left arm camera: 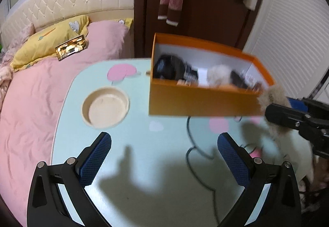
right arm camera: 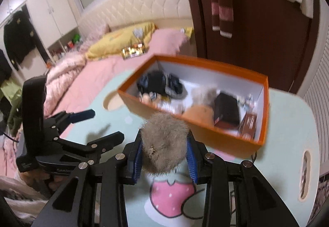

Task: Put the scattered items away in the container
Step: 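Lower the fur ball into the box and open the right tool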

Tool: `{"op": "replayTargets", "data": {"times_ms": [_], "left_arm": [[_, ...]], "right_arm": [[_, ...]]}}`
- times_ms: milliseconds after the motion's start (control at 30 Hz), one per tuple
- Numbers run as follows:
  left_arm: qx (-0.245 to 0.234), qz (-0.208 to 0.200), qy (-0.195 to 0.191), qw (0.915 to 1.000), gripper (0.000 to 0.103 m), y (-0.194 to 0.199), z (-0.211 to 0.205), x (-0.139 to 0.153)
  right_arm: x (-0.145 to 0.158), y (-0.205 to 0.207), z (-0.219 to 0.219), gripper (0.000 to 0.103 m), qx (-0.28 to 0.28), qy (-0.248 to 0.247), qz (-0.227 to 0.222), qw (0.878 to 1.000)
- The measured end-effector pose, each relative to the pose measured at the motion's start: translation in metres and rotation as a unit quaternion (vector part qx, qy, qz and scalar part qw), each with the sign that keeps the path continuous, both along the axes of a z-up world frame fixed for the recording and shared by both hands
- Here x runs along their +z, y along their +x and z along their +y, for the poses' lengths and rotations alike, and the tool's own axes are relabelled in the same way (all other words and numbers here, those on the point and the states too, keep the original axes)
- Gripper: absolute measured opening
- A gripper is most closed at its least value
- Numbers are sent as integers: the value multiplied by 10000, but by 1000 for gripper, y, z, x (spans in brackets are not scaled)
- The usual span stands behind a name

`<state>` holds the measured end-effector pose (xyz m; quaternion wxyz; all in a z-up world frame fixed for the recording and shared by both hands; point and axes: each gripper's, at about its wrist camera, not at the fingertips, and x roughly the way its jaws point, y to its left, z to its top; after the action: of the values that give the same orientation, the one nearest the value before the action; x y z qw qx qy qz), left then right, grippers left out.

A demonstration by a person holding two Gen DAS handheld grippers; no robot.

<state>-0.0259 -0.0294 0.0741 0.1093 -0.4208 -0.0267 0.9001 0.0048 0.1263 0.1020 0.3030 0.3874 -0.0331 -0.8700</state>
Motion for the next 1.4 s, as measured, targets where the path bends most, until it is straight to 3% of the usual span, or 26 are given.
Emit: {"op": "replayTargets", "data": {"times_ms": [133,400,667,733,800,933,1000,1133,1400], "left_arm": [[-100,132,120,9998,103,-9,4,16],[-137,382,-179,9990,103,-40,20,40],[-357,449,-301,9979,103,-62,41,45],[-358,351,-248,9984,103,-65,46,42],[-335,262,-177,9989,103,-67,46,39],[-178,13,-52,9998,103,-70,44,31],[-136,-62,28,9999,103,-70,43,28],[-74,-190,23,9998,103,-73,47,26],[29,-373,63,9993,103,-83,49,28]], "right_arm": [[8,-19,6,35,-188,-102,144,9997],[12,-66,29,35,-671,-184,137,9975],[8,-107,17,38,-311,-491,-153,9982],[4,-112,9,47,-178,-623,-203,9977],[1,-116,5,63,-115,-758,-209,9968],[-2,-123,15,63,-232,-983,-212,9947],[-5,-125,21,63,-320,-877,-287,9952],[-7,-119,24,63,-654,-188,-293,9973],[-9,-112,34,63,-1017,184,-300,9942]]}}
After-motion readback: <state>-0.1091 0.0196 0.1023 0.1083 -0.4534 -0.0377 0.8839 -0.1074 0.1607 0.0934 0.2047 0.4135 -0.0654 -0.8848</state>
